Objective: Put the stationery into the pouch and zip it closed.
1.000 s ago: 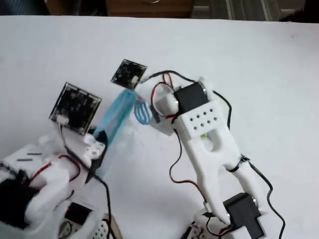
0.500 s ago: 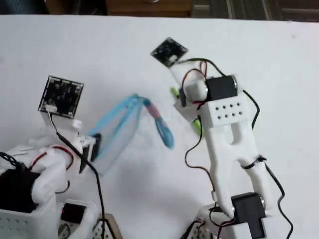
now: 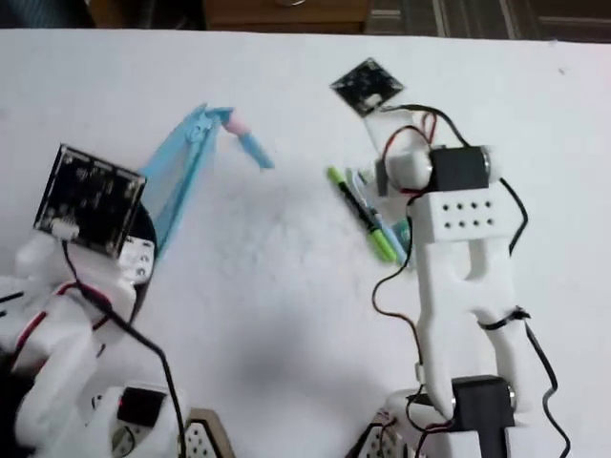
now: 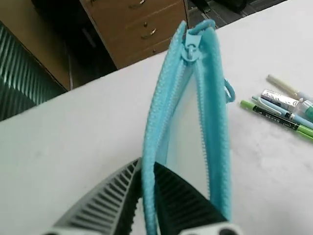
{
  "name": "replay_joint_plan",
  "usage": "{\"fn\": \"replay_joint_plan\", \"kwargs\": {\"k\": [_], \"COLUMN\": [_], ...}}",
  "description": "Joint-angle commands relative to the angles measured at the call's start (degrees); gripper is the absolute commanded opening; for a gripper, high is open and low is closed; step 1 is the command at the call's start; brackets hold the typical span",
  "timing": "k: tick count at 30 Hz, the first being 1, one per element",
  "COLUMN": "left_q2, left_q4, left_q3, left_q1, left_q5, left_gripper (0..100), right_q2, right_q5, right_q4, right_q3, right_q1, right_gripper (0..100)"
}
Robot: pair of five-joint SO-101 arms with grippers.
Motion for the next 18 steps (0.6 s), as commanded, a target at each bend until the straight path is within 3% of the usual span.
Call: {"fn": "replay_joint_plan", "kwargs": {"k": [1,5,11,18], "left_q2": [0.22,0.22,-0.22,-0.31], "left_q4": [0.53,2.99,2.99,6.24], "left_q3": [-2.20,3.78,14.42,15.30], "left_q1": [4.00,8.66,3.91,-0.92], "left_q5": [-3.78,-6.51,-9.93,-17.85], "left_gripper": [2,4,28,29], "right_q2": [-1.80,-2.07,-2.24,-2.24], "right_q5": [-0.26,-0.09,0.09,0.09], "right_q4": [0.92,1.19,1.19,0.92], "right_q3": [1.05,5.36,9.14,10.20], "right_q1": [2.51,4.26,5.93,5.49], "right_gripper": [29.4,29.4,29.4,29.4]}}
